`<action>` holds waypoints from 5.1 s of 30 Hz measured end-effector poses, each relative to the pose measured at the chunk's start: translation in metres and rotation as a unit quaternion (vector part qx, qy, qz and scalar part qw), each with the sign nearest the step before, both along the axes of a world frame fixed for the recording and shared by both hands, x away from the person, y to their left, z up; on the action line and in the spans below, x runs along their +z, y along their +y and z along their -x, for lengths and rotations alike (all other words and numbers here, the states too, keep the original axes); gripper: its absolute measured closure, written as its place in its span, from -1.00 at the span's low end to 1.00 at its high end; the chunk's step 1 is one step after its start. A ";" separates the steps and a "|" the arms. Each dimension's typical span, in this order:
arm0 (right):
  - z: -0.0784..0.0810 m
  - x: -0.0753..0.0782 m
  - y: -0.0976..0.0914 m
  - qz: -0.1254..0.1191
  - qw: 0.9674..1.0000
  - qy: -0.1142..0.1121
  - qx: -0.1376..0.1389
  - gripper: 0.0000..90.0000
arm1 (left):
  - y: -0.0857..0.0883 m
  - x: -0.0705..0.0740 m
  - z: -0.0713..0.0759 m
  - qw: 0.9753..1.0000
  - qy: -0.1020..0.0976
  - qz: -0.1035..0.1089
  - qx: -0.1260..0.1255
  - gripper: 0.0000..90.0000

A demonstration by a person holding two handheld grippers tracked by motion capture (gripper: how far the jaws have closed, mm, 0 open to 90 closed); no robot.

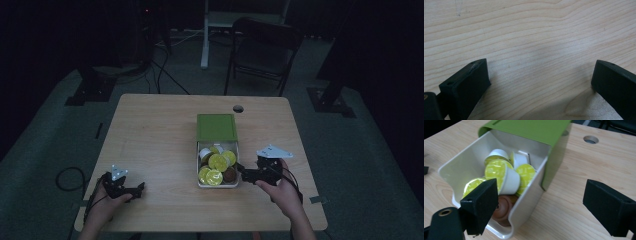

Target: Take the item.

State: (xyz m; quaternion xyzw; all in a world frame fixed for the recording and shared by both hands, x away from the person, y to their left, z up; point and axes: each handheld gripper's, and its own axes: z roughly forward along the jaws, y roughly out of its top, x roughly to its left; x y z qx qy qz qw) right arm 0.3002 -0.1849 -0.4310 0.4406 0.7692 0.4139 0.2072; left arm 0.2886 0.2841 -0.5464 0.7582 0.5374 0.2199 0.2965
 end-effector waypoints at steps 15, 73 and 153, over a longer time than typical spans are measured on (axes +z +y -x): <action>0.004 0.003 0.039 0.000 0.998 -0.004 0.059 -0.70 | 0.000 0.000 0.000 1.000 0.000 0.001 0.001 -0.96; -0.003 -0.059 0.103 0.063 0.985 0.035 0.157 -0.12 | 0.000 0.000 0.000 1.000 0.000 0.000 0.001 -0.96; -0.008 0.004 -0.054 0.002 0.998 -0.050 -0.037 -0.11 | 0.000 0.000 0.000 1.000 0.000 0.000 0.001 -0.96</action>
